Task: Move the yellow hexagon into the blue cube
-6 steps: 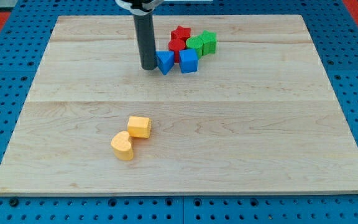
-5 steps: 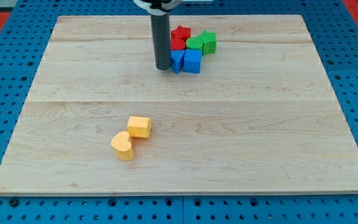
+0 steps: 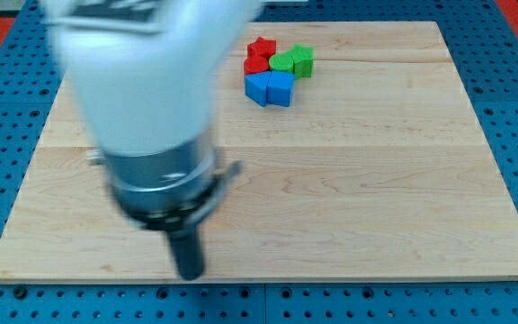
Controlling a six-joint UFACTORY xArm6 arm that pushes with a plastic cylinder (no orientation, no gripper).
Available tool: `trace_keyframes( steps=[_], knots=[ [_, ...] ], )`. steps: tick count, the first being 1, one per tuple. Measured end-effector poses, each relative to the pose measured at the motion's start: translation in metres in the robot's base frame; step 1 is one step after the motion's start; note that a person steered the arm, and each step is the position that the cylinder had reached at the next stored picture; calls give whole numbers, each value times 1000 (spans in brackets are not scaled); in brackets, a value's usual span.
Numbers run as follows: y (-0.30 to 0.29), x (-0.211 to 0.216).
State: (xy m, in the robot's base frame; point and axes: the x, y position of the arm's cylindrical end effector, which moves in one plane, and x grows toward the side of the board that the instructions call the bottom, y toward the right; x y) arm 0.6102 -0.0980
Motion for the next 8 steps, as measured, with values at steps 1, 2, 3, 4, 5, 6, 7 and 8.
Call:
trace_keyframes(
  steps=[1,2,3,4,5,6,7,8],
  knots=[
    [-15,-46],
    [-4,-67],
    [-4,-93],
    [3,-110],
    [40,-115],
    [66,-135],
    [111,-141],
    [146,-154]
  ],
)
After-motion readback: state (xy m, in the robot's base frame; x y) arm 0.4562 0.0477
